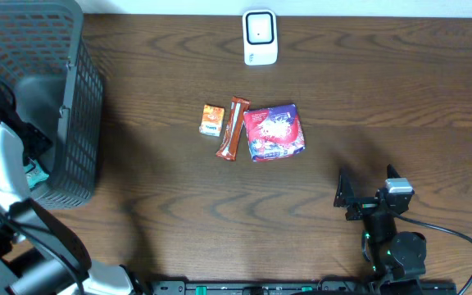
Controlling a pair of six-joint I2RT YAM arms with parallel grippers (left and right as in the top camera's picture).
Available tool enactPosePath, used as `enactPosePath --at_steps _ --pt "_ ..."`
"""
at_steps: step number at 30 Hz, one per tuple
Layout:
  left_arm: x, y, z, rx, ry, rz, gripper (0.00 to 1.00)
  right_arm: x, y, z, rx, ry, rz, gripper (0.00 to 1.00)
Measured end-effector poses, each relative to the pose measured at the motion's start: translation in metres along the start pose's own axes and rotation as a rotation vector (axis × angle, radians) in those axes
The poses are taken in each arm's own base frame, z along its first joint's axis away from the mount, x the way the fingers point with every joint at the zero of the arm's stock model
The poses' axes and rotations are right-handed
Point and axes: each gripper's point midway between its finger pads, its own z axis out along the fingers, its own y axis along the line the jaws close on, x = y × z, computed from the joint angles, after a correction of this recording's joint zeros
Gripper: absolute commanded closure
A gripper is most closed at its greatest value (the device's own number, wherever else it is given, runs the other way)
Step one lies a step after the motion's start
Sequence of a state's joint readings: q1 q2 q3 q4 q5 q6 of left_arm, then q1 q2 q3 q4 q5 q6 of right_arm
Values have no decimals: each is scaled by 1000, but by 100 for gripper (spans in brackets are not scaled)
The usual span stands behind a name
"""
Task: Scan the item barcode
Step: 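Reach the left gripper into the basket and grasp the mint-green wipes pack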
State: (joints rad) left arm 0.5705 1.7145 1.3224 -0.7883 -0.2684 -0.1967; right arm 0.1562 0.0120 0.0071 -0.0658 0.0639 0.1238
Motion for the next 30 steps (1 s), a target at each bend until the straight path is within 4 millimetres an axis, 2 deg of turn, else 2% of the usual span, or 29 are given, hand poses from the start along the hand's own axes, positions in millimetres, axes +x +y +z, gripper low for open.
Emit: enactPosePath --at_steps 12,16,17,20,22,23,30 --pt "8 -20 66 -23 78 76 18 0 0 0 0 0 0 1" --pt "7 -20 73 -37 75 85 21 0 0 0 0 0 0 1" --pt "7 -20 74 -38 76 88 25 0 0 0 0 0 0 1" --pt "7 -20 74 -41 75 98 59 0 0 0 0 0 0 1" --pt "8 -20 76 -43 81 98 87 0 0 0 0 0 0 1" --pt "8 -20 77 -43 84 99 92 0 0 0 0 0 0 1" --pt "11 -18 73 -52 98 107 93 0 0 0 0 0 0 1"
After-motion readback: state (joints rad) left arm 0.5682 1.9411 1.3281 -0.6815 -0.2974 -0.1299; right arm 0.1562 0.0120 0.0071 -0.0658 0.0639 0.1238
